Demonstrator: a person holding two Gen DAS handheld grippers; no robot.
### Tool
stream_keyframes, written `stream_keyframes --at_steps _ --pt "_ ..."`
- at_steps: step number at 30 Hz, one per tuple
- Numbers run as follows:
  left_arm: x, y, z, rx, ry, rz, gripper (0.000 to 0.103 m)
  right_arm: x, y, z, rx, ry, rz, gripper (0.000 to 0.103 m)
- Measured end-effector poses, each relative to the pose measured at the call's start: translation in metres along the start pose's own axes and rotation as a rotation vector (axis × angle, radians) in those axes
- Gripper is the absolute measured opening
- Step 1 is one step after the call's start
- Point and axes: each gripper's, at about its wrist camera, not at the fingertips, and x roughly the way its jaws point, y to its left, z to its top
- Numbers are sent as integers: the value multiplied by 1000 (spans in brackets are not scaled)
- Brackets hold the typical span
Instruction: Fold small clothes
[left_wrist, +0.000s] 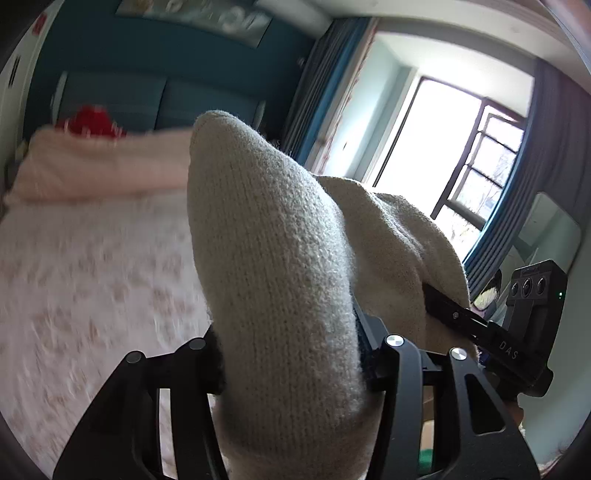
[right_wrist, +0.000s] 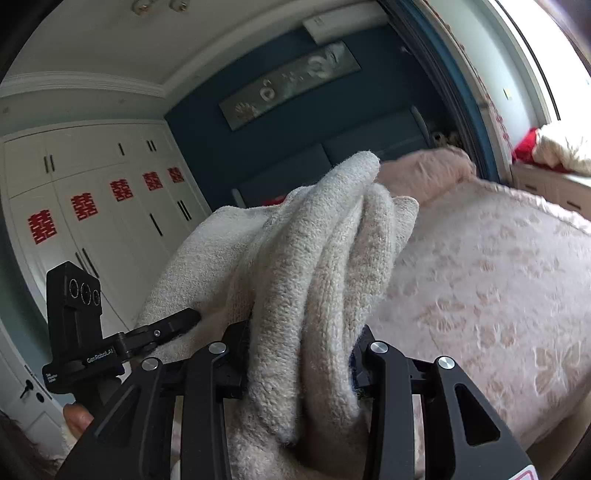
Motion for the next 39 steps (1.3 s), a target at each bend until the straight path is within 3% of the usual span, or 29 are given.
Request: stream_keyframes --at_steps 4,8,12,16,19,22,26,29,32,33,34,35,37,39 --pt "-49 -10 34 82 -140 -3 50 -10 45 32 -99 -108 71 36" --pt "-103 -8 49 141 -272 21 52 -4 88 53 -171 -165 153 37" --pt "-142 12 56 166 -360 69 54 14 121 62 -216 -170 218 38" --pt "-153 44 49 145 -376 128 56 54 138 55 -206 -109 258 39" --pt "-152 73 36 85 -341 170 56 89 141 38 -172 -29 269 40" --pt "-127 124 18 -3 -273 211 56 145 129 2 -112 87 269 40" --pt "-89 199 -29 -117 -193 265 55 219 104 -70 -46 241 230 40" --pt "-40 267 -87 -222 -103 310 56 273 71 -144 50 378 189 46" --pt "5 330 -157 -379 52 386 58 319 21 -227 95 592 -5 49" --pt "24 353 -192 -461 158 435 55 323 1 -250 105 659 -105 48" --pt "30 365 -215 -501 225 476 48 316 -14 -261 142 676 -152 44" --pt "27 371 -233 -529 253 509 50 306 -23 -264 185 663 -146 44" --pt "-4 364 -244 -550 143 469 57 282 -31 -258 231 639 -134 44" --pt "-26 357 -241 -578 118 443 62 273 -14 -251 191 641 -84 46"
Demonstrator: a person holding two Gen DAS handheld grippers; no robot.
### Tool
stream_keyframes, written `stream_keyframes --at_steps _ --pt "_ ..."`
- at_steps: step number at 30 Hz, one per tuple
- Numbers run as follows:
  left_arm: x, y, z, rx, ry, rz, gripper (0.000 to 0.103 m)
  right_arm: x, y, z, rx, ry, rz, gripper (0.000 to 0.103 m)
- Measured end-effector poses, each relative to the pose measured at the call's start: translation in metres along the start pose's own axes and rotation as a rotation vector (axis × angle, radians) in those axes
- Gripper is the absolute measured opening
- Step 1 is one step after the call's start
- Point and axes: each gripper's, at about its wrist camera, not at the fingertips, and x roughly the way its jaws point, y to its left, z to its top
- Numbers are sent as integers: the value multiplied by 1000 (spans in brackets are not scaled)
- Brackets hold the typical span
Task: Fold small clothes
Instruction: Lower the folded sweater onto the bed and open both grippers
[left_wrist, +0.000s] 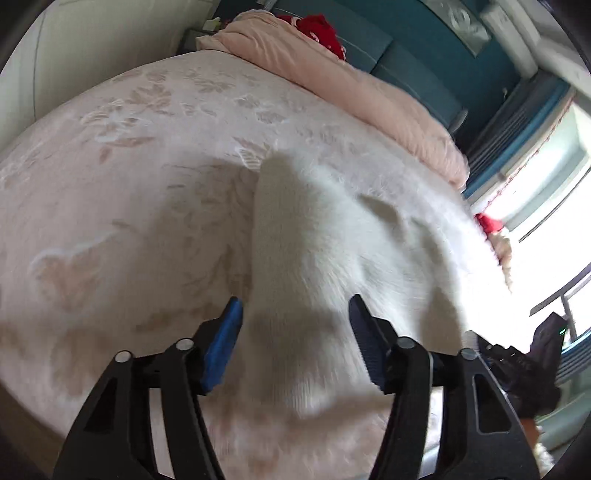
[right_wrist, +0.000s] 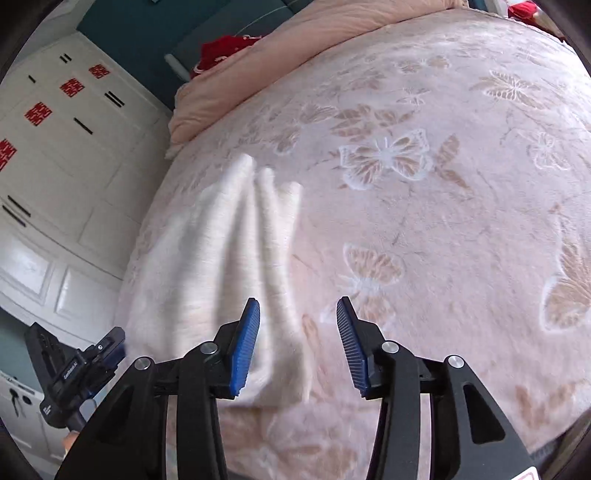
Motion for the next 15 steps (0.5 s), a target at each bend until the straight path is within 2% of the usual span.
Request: stream_keyframes --at_steps 1,2,3,5,6,7,8,9,10,12,13,15 --pt "-8 -1 0 -2 -10 -10 66 -2 11 -1 -44 6 9 56" --pt "-12 -6 1 2 -21 -4 76 -3 19 -3 -80 14 16 68" --pt "-13 -8 0 1 -20 2 82 0 30 -5 -109 31 34 73" --pt "-5 -5 0 -20 6 -20 83 12 43 -8 -139 63 45 75" --pt "5 -5 -8 -50 52 -30 83 24 46 -12 -151 99 31 75" --pt "15 -3 -11 -77 93 -49 82 30 48 -16 -159 127 30 66" --pt "19 -2 -14 -90 112 -68 78 40 51 -19 -186 160 11 27" --pt "26 -2 -18 -86 132 -76 65 43 54 -18 -199 173 -3 15" --pt "30 -4 -20 -62 144 -31 56 36 57 -15 -199 151 9 14" --pt "27 -6 -18 -47 140 -24 47 9 70 -7 -237 84 28 12" --pt "21 -7 -16 -49 143 -30 45 -3 76 -6 -275 59 22 12" --pt "16 -13 -15 -18 162 -11 44 -11 78 -8 -318 71 -15 12"
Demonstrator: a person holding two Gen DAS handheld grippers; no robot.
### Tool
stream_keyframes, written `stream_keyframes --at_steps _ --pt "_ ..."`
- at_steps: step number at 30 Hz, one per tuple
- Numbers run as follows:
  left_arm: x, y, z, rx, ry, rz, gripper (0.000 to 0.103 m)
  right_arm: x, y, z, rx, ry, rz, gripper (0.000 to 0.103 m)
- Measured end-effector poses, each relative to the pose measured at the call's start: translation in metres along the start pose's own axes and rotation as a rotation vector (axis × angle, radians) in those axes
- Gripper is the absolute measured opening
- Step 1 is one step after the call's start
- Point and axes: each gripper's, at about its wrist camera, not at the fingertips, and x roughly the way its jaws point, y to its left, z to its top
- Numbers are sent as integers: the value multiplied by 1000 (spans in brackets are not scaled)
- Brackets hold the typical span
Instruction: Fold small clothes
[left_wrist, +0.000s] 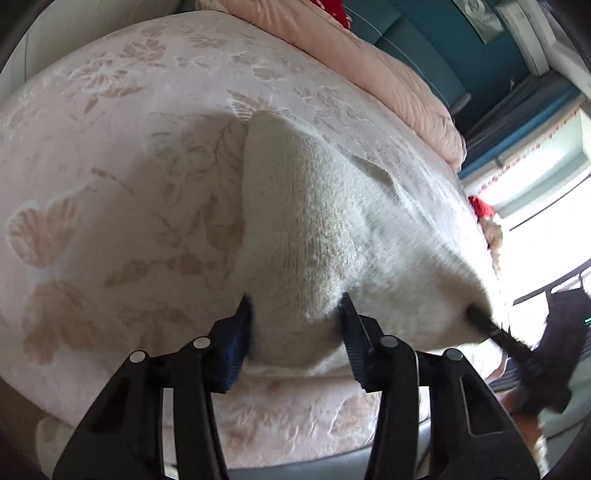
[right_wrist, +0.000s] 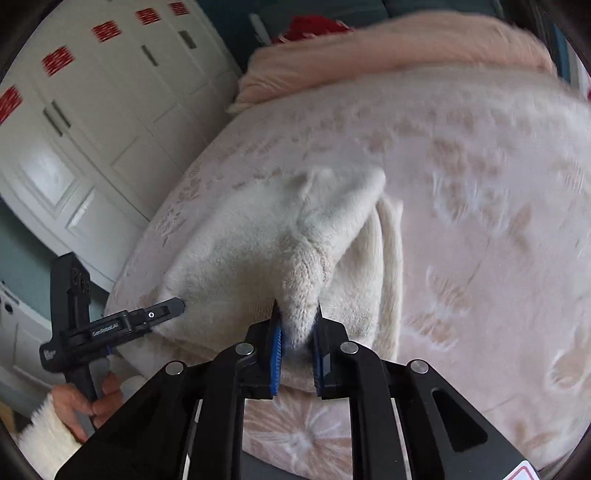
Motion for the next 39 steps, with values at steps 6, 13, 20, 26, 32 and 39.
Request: stream_keyframes --at_steps 6,13,20,26,32,39 --pt "24 -12 -17 90 34 130 53 45 -19 -31 72 102 -60 13" --pt "-17 -50 -30 198 -52 267 70 -14 20 -19 13 -49 -170 39" --pt "-52 -102 -55 347 -162 353 95 -54 39 -33 81 -138 -259 70" --pt "-58 -120 -78 395 -232 430 96 -52 39 -46 55 -203 -390 80" --pt "-61 -122 -93 378 -261 433 96 -54 50 -56 23 -220 -376 84" --pt "-68 -127 -96 352 -277 428 96 -62 51 -58 37 -240 -367 84"
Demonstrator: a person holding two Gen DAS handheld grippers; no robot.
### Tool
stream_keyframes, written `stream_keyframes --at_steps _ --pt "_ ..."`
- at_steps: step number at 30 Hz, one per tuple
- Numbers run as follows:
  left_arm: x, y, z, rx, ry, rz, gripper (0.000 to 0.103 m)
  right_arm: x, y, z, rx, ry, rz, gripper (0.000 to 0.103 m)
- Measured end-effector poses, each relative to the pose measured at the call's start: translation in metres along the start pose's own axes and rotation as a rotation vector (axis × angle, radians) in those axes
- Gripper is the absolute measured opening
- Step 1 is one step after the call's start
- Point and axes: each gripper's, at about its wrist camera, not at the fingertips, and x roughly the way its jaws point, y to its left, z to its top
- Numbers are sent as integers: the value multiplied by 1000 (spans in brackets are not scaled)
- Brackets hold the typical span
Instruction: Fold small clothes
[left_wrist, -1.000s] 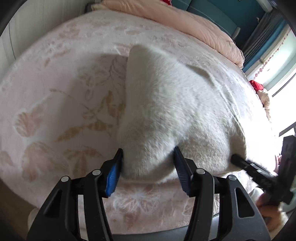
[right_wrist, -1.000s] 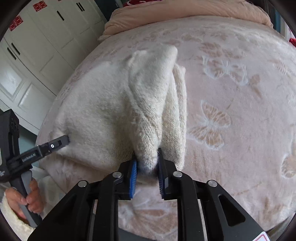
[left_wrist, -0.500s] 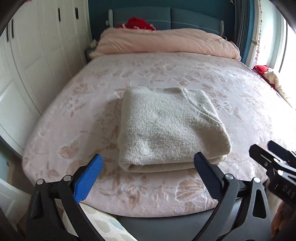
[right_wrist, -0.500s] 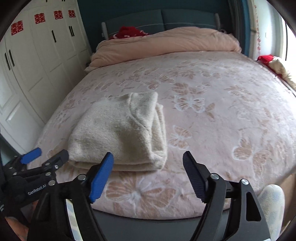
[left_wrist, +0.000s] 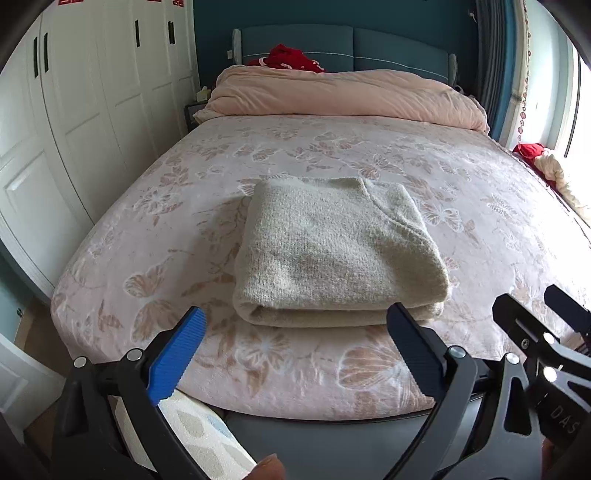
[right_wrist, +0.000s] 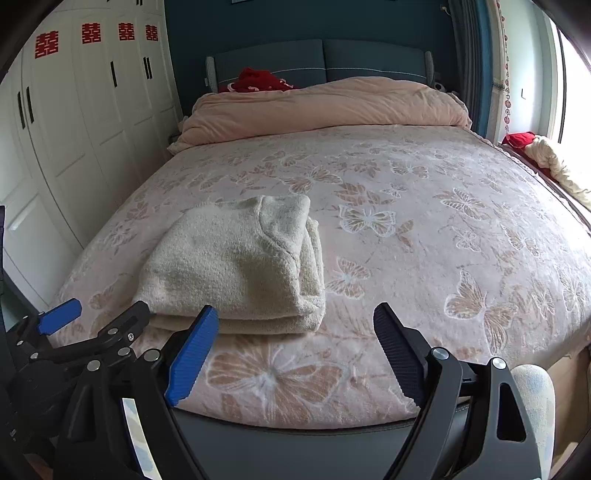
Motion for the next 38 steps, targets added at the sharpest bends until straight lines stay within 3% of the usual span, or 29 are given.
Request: stream_keyframes --at_steps 20,26,38 --pt "-4 -8 -3 -9 8 34 98 0 1 -6 41 28 -10 84" --pt "-4 -9 -8 -8 -2 77 98 3 6 -10 36 43 -25 84" --pt "4 -7 -12 -23 40 53 94 5 13 -13 28 48 -38 84"
